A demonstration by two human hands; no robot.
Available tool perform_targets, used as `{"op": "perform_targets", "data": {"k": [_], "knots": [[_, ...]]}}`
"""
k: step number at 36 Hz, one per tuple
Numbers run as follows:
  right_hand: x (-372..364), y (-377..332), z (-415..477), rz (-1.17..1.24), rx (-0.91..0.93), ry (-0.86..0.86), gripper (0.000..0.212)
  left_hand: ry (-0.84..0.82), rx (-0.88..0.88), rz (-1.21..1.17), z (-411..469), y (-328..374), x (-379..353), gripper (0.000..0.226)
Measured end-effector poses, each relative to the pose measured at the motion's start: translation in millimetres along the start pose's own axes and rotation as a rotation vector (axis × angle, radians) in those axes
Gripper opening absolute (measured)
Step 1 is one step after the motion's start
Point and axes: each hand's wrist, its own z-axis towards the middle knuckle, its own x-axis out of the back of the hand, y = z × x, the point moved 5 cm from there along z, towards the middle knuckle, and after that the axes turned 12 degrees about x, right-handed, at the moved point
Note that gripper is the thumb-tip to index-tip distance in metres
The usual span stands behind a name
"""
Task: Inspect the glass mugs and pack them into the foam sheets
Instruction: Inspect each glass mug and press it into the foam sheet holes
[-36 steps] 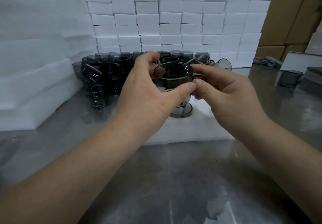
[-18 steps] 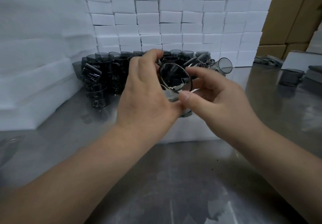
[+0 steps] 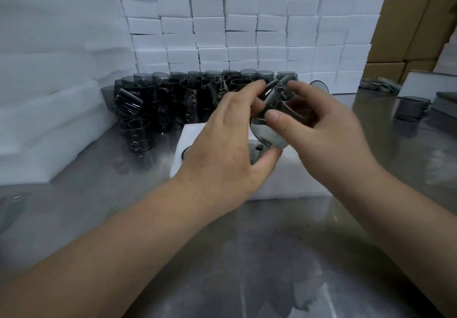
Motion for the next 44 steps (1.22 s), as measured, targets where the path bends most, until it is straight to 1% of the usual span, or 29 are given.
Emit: {"op": "perform_targets", "data": {"k": [2, 4, 6, 7, 8, 10, 12, 13, 15, 18, 21, 26, 29, 34, 40, 44], "knots": [[7, 1, 4, -0.027, -0.004, 0.022, 0.047, -0.039, 0.058, 0.029, 1, -3, -1, 0.068], [15, 4, 9, -0.038, -0.033, 0.067, 0.047, -0.074, 0.131, 0.107, 3, -9, -2, 0.063], [23, 10, 13, -0.076, -0.072, 0.097, 0.052, -0.144, 0.192, 0.258, 5, -17, -6, 0.071], [26, 12, 15, -0.103, -0.092, 0.096, 0.051, -0.191, 0.216, 0.341, 6, -20, -9, 0.076], [27, 15, 16, -0.129, -0.109, 0.076, 0.044, -0.238, 0.234, 0.418, 6, -23, -11, 0.080], [26, 22, 17, -0.197, -0.138, 0.002, 0.021, -0.333, 0.255, 0.550, 5, -28, -17, 0.082], [20, 27, 16, -0.262, -0.151, -0.085, 0.013, -0.417, 0.267, 0.636, 3, -32, -22, 0.082], [18, 29, 15, -0.285, -0.160, -0.116, 0.012, -0.450, 0.275, 0.658, 2, -34, -24, 0.083], [15, 28, 14, -0.326, -0.172, -0.147, 0.028, -0.493, 0.302, 0.664, 0, -36, -25, 0.082], [16, 28, 14, -0.366, -0.192, -0.156, 0.036, -0.504, 0.312, 0.666, 0, -37, -25, 0.079], [14, 26, 13, -0.441, -0.189, -0.201, 0.052, -0.508, 0.295, 0.687, 0, -36, -26, 0.079], [17, 22, 14, -0.536, -0.159, -0.216, 0.056, -0.488, 0.293, 0.677, 1, -36, -24, 0.079], [14, 19, 13, -0.593, -0.122, -0.262, 0.063, -0.473, 0.305, 0.686, 1, -35, -23, 0.075], [13, 17, 12, -0.660, -0.107, -0.281, 0.062, -0.443, 0.330, 0.711, 1, -35, -22, 0.065], [11, 18, 11, -0.699, -0.129, -0.330, 0.052, -0.432, 0.339, 0.767, 3, -39, -22, 0.070], [9, 19, 10, -0.701, -0.137, -0.368, 0.057, -0.433, 0.357, 0.771, 4, -42, -21, 0.073]]}}
